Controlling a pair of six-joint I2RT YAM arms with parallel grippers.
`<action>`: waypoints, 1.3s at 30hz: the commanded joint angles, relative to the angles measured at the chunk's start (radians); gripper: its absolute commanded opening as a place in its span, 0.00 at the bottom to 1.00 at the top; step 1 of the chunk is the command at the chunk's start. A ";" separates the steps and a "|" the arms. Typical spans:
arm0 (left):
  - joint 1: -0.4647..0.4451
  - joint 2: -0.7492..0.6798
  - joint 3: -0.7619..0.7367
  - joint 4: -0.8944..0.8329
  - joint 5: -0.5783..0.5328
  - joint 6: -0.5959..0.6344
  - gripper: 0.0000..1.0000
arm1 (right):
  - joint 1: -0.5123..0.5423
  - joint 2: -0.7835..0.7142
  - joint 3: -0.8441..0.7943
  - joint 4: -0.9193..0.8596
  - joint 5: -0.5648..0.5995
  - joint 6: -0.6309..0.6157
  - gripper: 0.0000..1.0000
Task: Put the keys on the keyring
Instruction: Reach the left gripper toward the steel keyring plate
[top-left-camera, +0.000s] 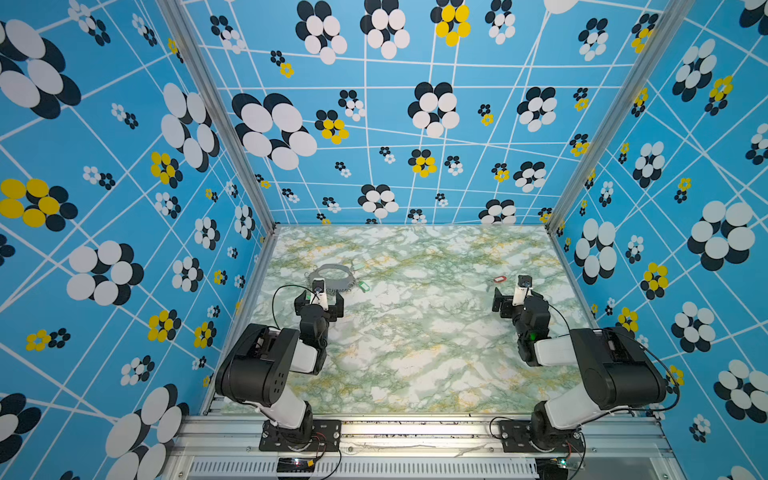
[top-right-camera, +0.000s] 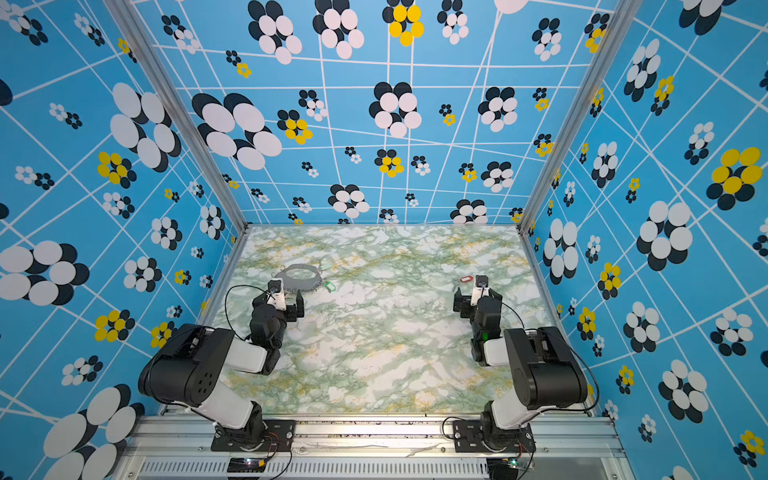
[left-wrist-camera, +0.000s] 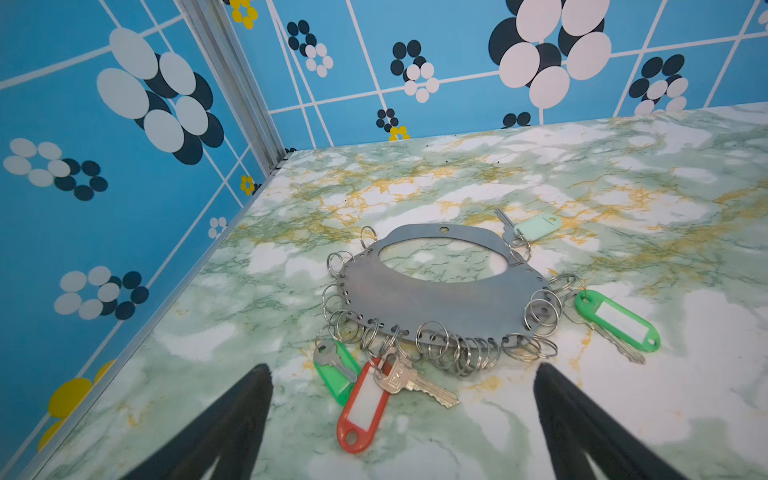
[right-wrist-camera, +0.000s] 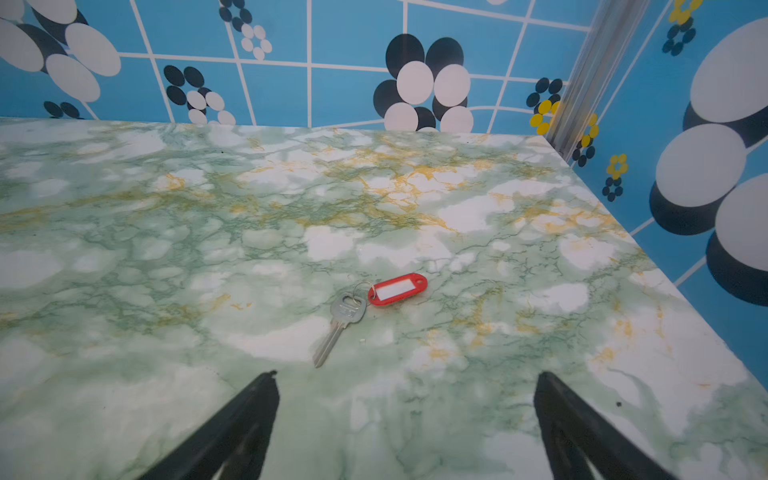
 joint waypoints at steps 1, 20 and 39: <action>0.016 -0.021 0.038 -0.059 0.002 -0.021 0.99 | -0.004 -0.006 0.018 -0.017 -0.015 0.012 0.99; 0.020 -0.022 0.043 -0.070 0.006 -0.024 0.99 | -0.004 -0.006 0.019 -0.017 -0.015 0.012 0.99; 0.023 -0.040 0.029 -0.055 0.036 -0.018 0.99 | -0.045 -0.023 0.074 -0.136 -0.017 0.070 0.99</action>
